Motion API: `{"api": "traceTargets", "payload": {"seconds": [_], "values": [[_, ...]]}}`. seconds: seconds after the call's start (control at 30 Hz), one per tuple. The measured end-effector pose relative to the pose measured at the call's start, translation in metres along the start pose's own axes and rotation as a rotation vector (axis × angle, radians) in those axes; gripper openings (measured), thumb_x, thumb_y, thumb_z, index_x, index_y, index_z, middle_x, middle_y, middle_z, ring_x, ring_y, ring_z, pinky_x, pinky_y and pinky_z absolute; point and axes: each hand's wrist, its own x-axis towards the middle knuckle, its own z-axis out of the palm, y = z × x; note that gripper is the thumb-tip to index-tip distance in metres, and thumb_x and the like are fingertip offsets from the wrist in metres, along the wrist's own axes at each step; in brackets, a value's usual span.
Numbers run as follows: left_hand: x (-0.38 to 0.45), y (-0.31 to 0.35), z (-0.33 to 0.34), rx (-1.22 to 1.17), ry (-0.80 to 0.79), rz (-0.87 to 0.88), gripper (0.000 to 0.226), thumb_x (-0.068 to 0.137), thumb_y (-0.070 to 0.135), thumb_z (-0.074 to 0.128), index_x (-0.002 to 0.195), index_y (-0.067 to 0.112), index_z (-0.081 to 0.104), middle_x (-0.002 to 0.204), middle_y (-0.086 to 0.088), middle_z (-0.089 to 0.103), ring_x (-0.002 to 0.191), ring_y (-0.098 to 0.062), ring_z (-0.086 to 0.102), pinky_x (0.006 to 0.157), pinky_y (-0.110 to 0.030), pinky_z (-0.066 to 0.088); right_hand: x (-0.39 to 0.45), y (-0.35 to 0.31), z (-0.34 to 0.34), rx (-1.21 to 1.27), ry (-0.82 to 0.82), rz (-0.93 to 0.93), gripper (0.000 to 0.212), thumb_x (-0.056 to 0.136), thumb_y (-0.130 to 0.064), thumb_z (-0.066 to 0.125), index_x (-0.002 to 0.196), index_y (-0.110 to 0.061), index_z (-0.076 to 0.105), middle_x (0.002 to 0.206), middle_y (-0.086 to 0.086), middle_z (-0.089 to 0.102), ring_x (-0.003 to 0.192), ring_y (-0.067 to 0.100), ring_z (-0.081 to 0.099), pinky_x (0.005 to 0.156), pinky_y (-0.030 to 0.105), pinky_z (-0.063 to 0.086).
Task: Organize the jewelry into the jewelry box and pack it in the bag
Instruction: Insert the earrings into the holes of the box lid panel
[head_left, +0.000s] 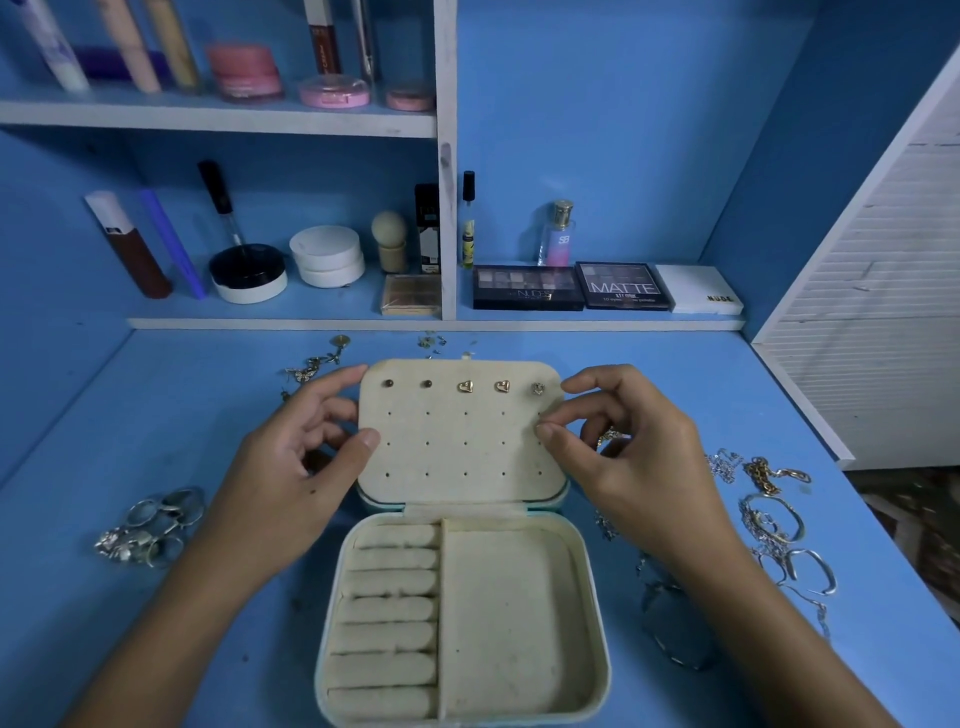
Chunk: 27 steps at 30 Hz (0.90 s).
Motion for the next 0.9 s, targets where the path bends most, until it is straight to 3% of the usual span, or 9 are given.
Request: {"api": "traceTargets", "payload": {"seconds": [0.57, 0.7, 0.9], "values": [[-0.0002, -0.0004, 0.0002, 0.014, 0.006, 0.005, 0.047, 0.086, 0.025, 0.068, 0.128, 0.042, 0.054, 0.100, 0.012, 0.068, 0.087, -0.013, 0.065, 0.085, -0.042, 0.054, 0.0020, 0.0041, 0.0033, -0.022, 0.003, -0.033, 0.033, 0.084, -0.014, 0.077, 0.109, -0.026, 0.058, 0.086, -0.017, 0.072, 0.065, 0.015, 0.057, 0.062, 0.019, 0.045], [-0.0003, -0.0006, -0.0002, 0.017, 0.002, 0.007, 0.047, 0.087, 0.027, 0.072, 0.126, 0.046, 0.054, 0.100, 0.011, 0.068, 0.087, -0.014, 0.065, 0.085, -0.039, 0.055, 0.0036, 0.0053, 0.0057, -0.022, 0.030, -0.044, 0.033, 0.083, -0.017, 0.080, 0.108, -0.028, 0.061, 0.091, -0.014, 0.067, 0.067, 0.015, 0.057, 0.060, 0.016, 0.044], [-0.0003, 0.0027, 0.0003, 0.004, -0.006, 0.005, 0.048, 0.081, 0.029, 0.063, 0.126, 0.042, 0.054, 0.100, 0.012, 0.068, 0.087, -0.012, 0.065, 0.084, -0.030, 0.054, 0.0028, 0.0071, 0.0052, 0.003, -0.014, -0.045, 0.032, 0.085, -0.012, 0.077, 0.108, -0.028, 0.061, 0.085, -0.015, 0.071, 0.071, 0.016, 0.057, 0.062, 0.019, 0.043]]}}
